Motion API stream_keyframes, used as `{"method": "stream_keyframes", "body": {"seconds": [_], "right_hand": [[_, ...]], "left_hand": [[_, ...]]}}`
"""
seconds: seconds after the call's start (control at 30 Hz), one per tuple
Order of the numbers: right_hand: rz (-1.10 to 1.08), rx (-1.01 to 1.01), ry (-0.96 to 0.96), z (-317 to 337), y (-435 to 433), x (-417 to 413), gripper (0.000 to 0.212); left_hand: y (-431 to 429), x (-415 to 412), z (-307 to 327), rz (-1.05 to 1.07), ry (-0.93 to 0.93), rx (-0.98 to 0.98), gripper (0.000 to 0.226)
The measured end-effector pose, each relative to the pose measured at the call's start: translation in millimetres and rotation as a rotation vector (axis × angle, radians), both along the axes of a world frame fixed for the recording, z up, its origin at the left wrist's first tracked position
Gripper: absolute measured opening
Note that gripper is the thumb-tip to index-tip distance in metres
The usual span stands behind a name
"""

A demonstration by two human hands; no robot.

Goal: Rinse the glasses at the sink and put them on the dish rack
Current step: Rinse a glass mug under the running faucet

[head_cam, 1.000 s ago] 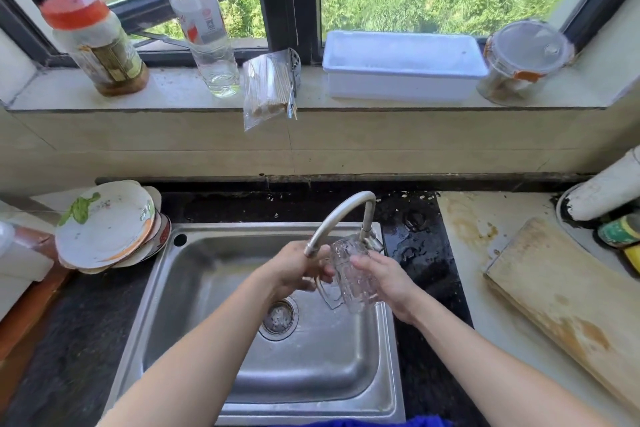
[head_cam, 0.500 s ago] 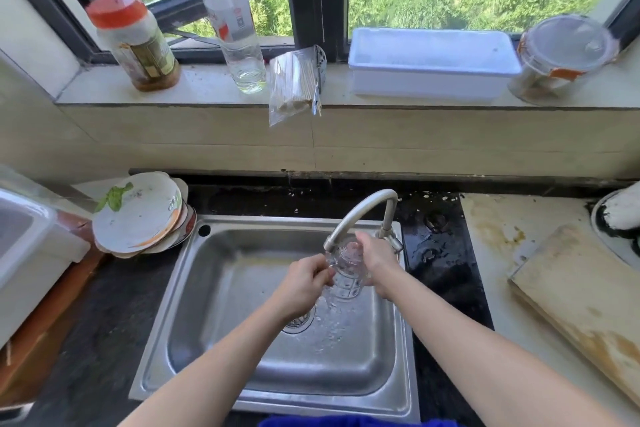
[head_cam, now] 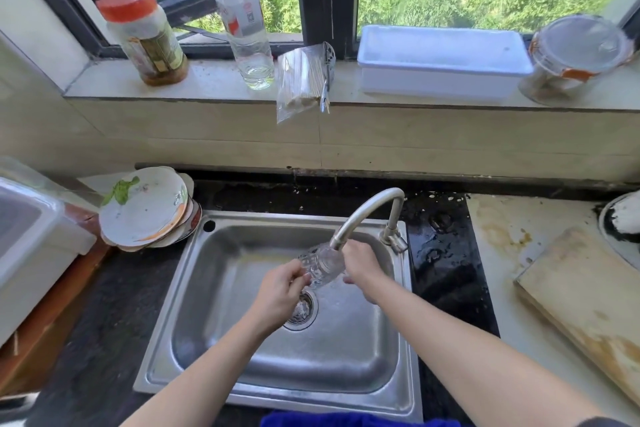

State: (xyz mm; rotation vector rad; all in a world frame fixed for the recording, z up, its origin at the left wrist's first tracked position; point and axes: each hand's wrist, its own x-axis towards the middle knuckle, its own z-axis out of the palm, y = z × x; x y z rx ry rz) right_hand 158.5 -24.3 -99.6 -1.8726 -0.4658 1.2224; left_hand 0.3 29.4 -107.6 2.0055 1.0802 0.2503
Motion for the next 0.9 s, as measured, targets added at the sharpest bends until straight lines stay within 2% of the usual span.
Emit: {"method": "stream_keyframes", "body": {"seconds": [0.07, 0.13, 0.17, 0.2, 0.23, 0.3, 0.33, 0.43, 0.53, 0.57, 0.6, 0.67, 0.7, 0.77, 0.83, 0.9], "right_hand": [[-0.088, -0.13, 0.217, 1, 2, -2, 0.039], [-0.058, -0.154, 0.565, 5, 4, -4, 0.047], [-0.006, -0.15, 0.674, 8, 4, -3, 0.044], [0.037, -0.142, 0.702, 10, 4, -1, 0.038], [0.044, -0.116, 0.676, 9, 6, 0, 0.027], [0.028, -0.024, 0.482, 4, 7, 1, 0.009], [0.022, 0.027, 0.382, 2, 6, 0, 0.008], [0.03, 0.135, 0.278, 2, 0, 3, 0.019], [0.027, 0.134, 0.249, 0, -8, 15, 0.039], [0.02, 0.102, 0.219, 0, -12, 18, 0.053], [0.013, 0.081, 0.2, -2, -16, 20, 0.06], [0.004, 0.061, 0.211, -4, -23, 22, 0.054], [-0.001, 0.047, 0.228, -4, -26, 21, 0.045], [0.002, 0.006, 0.244, -3, -31, 22, 0.035], [0.038, -0.079, 0.227, -3, -38, 30, 0.046], [0.064, -0.15, 0.125, -7, -48, 44, 0.048]], "left_hand": [[-3, -3, -1, -0.051, -0.033, 0.084, 0.022], [-4, -5, -6, -0.139, -0.067, 0.183, 0.018], [-4, -8, -9, -0.202, -0.06, 0.23, 0.015], [-2, -11, -14, -0.267, -0.044, 0.278, 0.013], [-1, -13, -17, -0.315, -0.016, 0.323, 0.012], [0, -16, -24, -0.322, 0.014, 0.391, 0.008], [-1, -17, -27, -0.295, 0.018, 0.405, 0.006], [-13, -8, -22, -0.177, -0.015, 0.375, 0.028], [-13, 4, -17, 0.117, -0.114, 0.317, 0.023], [-8, 7, -12, 0.229, -0.115, 0.233, 0.023], [-3, 12, -7, 0.325, -0.102, 0.019, 0.025], [2, 24, 0, 0.415, -0.138, -0.59, 0.031], [1, 30, -1, 0.412, -0.137, -0.751, 0.032], [-3, 42, -6, 0.383, -0.078, -0.79, 0.035], [-4, 51, -10, 0.4, -0.046, -0.825, 0.03], [-5, 59, -14, 0.429, -0.025, -0.951, 0.024]]}}
